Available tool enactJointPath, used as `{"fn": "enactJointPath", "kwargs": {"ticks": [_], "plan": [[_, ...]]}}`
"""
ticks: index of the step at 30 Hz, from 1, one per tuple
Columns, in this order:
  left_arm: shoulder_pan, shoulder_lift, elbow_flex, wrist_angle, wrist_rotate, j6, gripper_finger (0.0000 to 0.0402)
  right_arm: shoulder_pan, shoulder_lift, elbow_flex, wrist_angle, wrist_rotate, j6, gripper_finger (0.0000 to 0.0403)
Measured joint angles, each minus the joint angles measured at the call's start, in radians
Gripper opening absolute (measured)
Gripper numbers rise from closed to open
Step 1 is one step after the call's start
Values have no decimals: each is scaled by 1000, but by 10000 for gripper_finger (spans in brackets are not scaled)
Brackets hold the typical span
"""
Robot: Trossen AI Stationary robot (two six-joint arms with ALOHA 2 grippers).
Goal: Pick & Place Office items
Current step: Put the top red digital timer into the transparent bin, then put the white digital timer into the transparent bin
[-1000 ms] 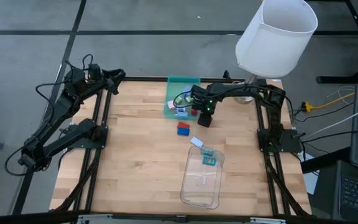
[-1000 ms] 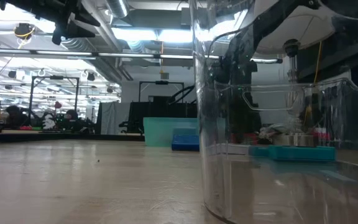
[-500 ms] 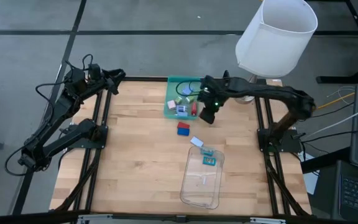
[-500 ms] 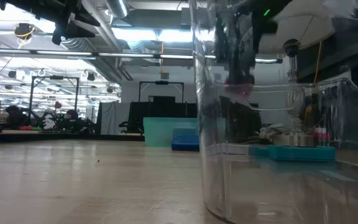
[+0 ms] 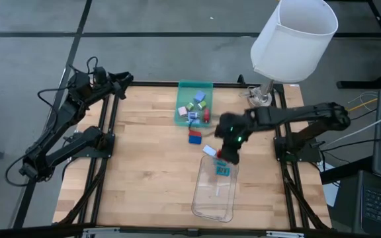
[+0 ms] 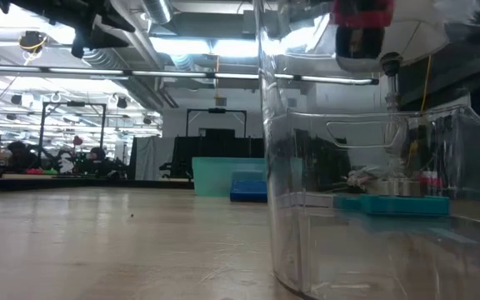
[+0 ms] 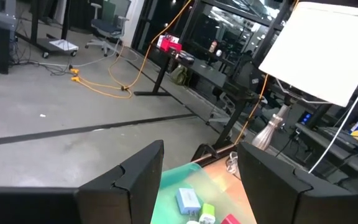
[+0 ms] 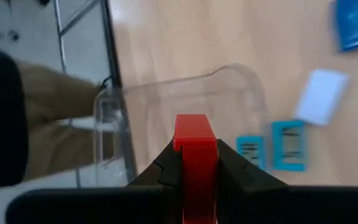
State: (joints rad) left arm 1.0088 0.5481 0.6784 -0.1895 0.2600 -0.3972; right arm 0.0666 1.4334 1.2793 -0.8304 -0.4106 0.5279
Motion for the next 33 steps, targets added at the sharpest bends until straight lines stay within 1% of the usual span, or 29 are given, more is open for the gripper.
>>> {"fn": "enactJointPath", "kwargs": {"ticks": [3,6,8,11,13,16,18,20,24,28,30,33], "plan": [[0,9,0,-1,1,0,203,83,45,0,30,51,39,46],[0,21,0,-1,5,2,203,138,77,0,49,152,69,50],[0,28,0,-1,5,9,203,160,87,-1,66,220,104,76],[0,38,0,-1,6,14,203,172,91,0,86,288,187,132],[0,43,0,-1,12,16,203,174,93,-1,90,294,202,164],[0,50,0,-1,21,17,203,180,92,0,107,275,222,192],[0,52,0,-1,23,25,203,184,92,0,106,254,225,198],[0,54,0,-1,31,27,203,187,92,0,102,260,225,200],[0,57,0,-1,50,26,203,186,92,0,68,313,221,202],[0,57,0,-1,54,26,203,188,92,0,30,333,198,203],[0,57,0,-1,54,26,203,196,92,0,24,356,223,203],[0,57,0,6,53,27,203,184,99,0,32,419,267,203]]}}
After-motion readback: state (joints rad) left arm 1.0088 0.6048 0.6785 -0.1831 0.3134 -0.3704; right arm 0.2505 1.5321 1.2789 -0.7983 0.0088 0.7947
